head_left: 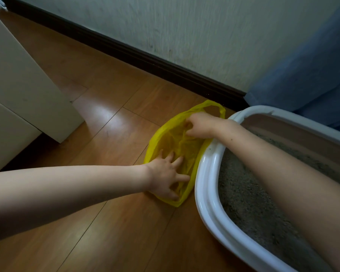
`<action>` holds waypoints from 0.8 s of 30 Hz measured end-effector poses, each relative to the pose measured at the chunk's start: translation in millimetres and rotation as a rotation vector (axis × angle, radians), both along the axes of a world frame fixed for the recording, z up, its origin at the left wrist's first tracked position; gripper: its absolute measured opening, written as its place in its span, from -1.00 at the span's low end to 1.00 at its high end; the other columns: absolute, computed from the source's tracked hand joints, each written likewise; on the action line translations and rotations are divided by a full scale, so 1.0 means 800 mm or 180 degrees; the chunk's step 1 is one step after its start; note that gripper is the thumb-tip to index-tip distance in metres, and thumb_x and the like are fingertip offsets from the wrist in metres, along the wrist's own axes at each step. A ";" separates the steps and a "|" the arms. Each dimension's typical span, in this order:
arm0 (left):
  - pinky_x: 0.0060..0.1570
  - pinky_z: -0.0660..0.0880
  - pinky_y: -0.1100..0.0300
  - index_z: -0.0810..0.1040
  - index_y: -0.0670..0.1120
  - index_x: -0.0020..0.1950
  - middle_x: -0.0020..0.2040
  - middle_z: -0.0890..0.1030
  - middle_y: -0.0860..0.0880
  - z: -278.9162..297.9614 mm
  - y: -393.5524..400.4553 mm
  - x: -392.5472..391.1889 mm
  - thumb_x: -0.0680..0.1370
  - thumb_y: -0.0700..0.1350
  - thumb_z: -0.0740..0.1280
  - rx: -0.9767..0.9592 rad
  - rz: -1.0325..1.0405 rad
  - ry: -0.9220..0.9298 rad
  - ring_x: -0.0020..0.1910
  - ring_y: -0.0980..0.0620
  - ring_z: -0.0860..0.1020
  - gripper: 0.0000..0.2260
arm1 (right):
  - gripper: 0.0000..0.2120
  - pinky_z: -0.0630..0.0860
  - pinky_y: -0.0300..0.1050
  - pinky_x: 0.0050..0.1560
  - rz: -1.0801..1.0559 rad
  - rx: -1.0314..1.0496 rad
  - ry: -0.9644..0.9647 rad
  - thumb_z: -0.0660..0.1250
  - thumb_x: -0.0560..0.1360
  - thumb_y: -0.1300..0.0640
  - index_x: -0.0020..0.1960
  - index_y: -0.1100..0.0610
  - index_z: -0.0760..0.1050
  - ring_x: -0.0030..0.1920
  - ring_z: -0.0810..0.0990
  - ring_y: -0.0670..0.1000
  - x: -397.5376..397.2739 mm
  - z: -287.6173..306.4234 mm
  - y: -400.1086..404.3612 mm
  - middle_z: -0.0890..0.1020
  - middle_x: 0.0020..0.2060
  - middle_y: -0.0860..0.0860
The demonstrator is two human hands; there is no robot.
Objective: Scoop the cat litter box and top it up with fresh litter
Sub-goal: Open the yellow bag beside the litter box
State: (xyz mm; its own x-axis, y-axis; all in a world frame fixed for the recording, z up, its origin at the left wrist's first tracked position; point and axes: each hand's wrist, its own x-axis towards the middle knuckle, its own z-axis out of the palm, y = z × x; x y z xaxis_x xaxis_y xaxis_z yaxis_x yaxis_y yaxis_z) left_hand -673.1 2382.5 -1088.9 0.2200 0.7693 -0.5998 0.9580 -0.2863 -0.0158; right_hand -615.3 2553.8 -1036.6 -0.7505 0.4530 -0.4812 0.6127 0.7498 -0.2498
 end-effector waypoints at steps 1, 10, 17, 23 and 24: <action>0.40 0.15 -0.33 0.00 0.26 0.53 0.58 -0.13 -0.21 -0.001 -0.001 0.001 0.54 0.33 0.15 -0.0010 0.0018 -0.0030 0.51 -0.39 -0.05 -0.38 | -0.73 0.54 0.00 0.07 -0.0311 -0.0110 0.0335 0.28 0.52 0.12 0.16 0.22 0.54 0.05 0.57 0.11 0.004 -0.005 0.006 0.60 0.06 0.13; 0.21 0.40 -0.07 0.16 0.10 0.49 0.45 0.22 -0.20 0.018 0.006 0.007 0.56 0.22 0.20 0.0268 0.0065 -0.0073 0.33 -0.25 0.32 -0.45 | -0.83 0.48 -0.07 -0.20 -0.0073 0.0033 0.0462 0.18 0.53 0.23 -0.15 0.22 0.52 -0.16 0.55 0.10 0.002 -0.015 0.002 0.56 -0.20 0.08; 0.36 0.25 -0.12 0.29 0.05 0.46 0.37 0.38 -0.07 0.033 0.026 -0.028 0.55 0.17 0.21 0.1002 0.0322 0.0241 0.30 -0.16 0.37 -0.49 | -0.71 0.50 -0.01 0.09 0.0929 0.0320 -0.0892 0.15 0.58 0.17 0.28 0.15 0.43 0.13 0.54 0.15 0.003 -0.030 -0.034 0.53 0.19 0.13; 0.39 0.22 -0.20 -0.03 0.26 0.55 0.56 0.06 -0.04 0.004 0.014 -0.074 0.54 0.32 0.18 0.0146 0.1065 0.0064 0.45 -0.23 0.19 -0.34 | -0.27 0.52 0.04 0.09 0.1165 0.0304 -0.1469 0.34 0.50 0.03 0.53 0.02 0.02 0.21 0.47 0.19 0.012 -0.024 -0.036 0.38 0.31 0.13; 0.39 0.22 -0.18 -0.02 0.24 0.55 0.55 0.08 -0.05 0.004 0.015 -0.075 0.54 0.32 0.18 0.0193 0.1026 0.0061 0.44 -0.21 0.21 -0.34 | -0.31 0.52 0.02 0.06 0.1128 0.0272 -0.1486 0.34 0.50 0.04 0.52 0.03 0.07 0.19 0.47 0.18 0.012 -0.023 -0.037 0.40 0.28 0.12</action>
State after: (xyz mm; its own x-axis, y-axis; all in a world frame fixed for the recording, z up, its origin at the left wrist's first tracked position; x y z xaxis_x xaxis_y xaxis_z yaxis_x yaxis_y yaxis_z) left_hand -732.8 2394.3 -1085.5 -0.0514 0.8319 -0.5525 0.9985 0.0336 -0.0423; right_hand -605.9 2523.8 -1055.3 -0.5808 0.2650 -0.7697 0.3519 0.9344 0.0561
